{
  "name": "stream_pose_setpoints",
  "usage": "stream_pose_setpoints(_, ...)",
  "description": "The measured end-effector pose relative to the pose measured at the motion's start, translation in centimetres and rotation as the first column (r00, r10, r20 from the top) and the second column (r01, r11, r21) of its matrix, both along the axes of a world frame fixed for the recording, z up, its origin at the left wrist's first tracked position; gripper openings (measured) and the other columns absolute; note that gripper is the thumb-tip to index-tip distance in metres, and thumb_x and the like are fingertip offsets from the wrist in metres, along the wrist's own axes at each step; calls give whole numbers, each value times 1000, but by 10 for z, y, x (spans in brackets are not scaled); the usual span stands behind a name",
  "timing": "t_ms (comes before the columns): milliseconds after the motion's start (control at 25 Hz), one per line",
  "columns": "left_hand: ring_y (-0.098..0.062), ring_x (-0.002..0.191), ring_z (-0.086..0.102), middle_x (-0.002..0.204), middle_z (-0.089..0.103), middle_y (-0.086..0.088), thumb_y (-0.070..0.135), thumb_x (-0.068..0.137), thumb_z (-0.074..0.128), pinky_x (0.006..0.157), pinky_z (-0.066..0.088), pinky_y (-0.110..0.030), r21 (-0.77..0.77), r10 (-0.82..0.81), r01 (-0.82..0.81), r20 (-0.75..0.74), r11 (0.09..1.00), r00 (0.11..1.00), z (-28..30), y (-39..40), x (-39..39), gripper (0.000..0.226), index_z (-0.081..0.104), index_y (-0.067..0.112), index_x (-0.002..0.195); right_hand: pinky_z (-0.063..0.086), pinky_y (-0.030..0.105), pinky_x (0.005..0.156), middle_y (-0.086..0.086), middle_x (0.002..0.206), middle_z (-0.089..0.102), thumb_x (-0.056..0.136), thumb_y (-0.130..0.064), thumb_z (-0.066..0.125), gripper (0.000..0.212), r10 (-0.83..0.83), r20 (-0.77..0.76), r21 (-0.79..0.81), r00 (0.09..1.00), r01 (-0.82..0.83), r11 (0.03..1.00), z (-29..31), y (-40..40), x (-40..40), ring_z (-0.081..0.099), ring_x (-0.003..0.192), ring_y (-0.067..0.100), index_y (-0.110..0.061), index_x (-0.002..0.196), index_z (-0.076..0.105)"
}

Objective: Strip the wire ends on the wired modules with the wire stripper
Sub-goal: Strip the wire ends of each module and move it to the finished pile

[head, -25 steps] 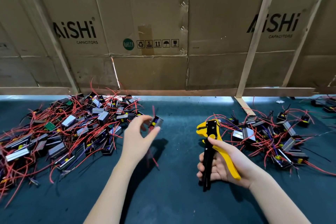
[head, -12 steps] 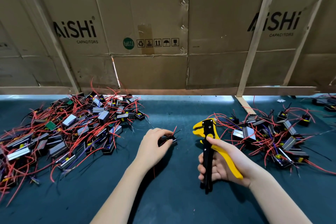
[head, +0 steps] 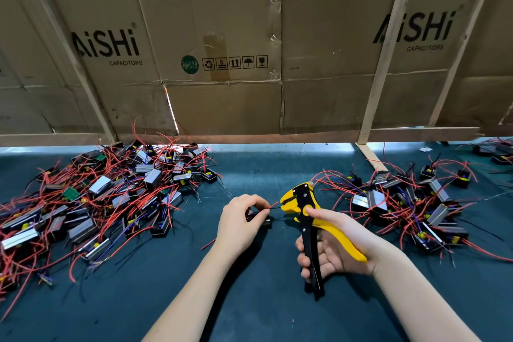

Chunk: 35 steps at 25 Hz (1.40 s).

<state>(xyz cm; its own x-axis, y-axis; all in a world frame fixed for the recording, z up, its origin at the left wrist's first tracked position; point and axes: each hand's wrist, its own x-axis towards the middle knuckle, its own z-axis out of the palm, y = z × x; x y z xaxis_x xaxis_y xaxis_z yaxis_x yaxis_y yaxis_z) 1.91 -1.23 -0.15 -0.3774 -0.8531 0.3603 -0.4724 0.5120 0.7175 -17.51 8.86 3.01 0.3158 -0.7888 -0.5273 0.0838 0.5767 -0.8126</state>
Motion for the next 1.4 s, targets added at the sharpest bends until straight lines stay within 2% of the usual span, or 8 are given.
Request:
stream_pose_setpoints(360,-12,77,50,88,68,6,15,86,70,76,43,-25,86,1,5,-67,996,998,0,1,-1,8,70,22,82,57,38,72,17,76,62,78,-67,49,63,16,-83,-28,996,-18,999,-1,1,4,67,73,35,-6,81,61)
stream_pose_setpoints(520,-4,68,47,80,66,11,14,85,71,67,39,-14,90,-2,12,-105,996,994,1,0,1,15,68,27,78,56,37,70,17,74,62,77,-69,49,64,-17,-89,-41,996,14,999,-2,3,4,67,70,35,-6,77,62)
stream_pose_setpoints(760,-2,64,49,74,65,21,14,85,71,64,39,-12,86,-17,28,-123,996,992,0,0,1,11,71,23,79,55,32,62,16,69,60,75,-73,49,66,-72,-129,-92,989,61,994,-3,6,8,65,63,33,-8,71,62)
stream_pose_setpoints(880,-2,61,48,67,60,28,14,85,72,62,38,-12,88,-13,23,-116,996,993,0,-1,1,9,72,22,79,49,27,52,11,57,52,77,-74,47,65,-149,-141,-108,979,135,985,-5,6,12,57,50,27,-11,62,58)
stream_pose_setpoints(1000,-2,62,48,69,63,22,16,85,72,63,39,-14,91,-16,27,-118,995,993,0,0,1,8,72,22,79,40,24,45,4,47,38,78,-74,44,64,-285,-119,-115,951,272,955,-4,4,12,42,39,21,-14,57,49)
stream_pose_setpoints(1120,-2,65,50,77,68,12,17,85,72,65,40,-15,83,-27,37,-116,996,993,0,0,1,7,72,22,80,51,31,55,14,60,51,80,-70,48,64,-313,14,-91,950,313,945,-4,6,10,56,53,29,-7,68,55)
stream_pose_setpoints(1200,-1,65,50,74,66,15,18,85,72,65,39,-13,81,-16,26,-122,996,992,1,0,1,7,73,23,80,57,39,64,21,74,58,80,-66,53,64,-299,82,-72,951,305,950,-4,7,9,63,68,37,-2,79,59)
stream_pose_setpoints(1400,-1,64,51,69,64,25,19,85,73,64,41,-15,70,-28,35,-97,997,995,0,0,1,8,73,25,79,56,40,75,20,78,60,83,-69,45,67,-82,39,-79,996,85,993,-3,7,1,66,78,39,-4,81,62)
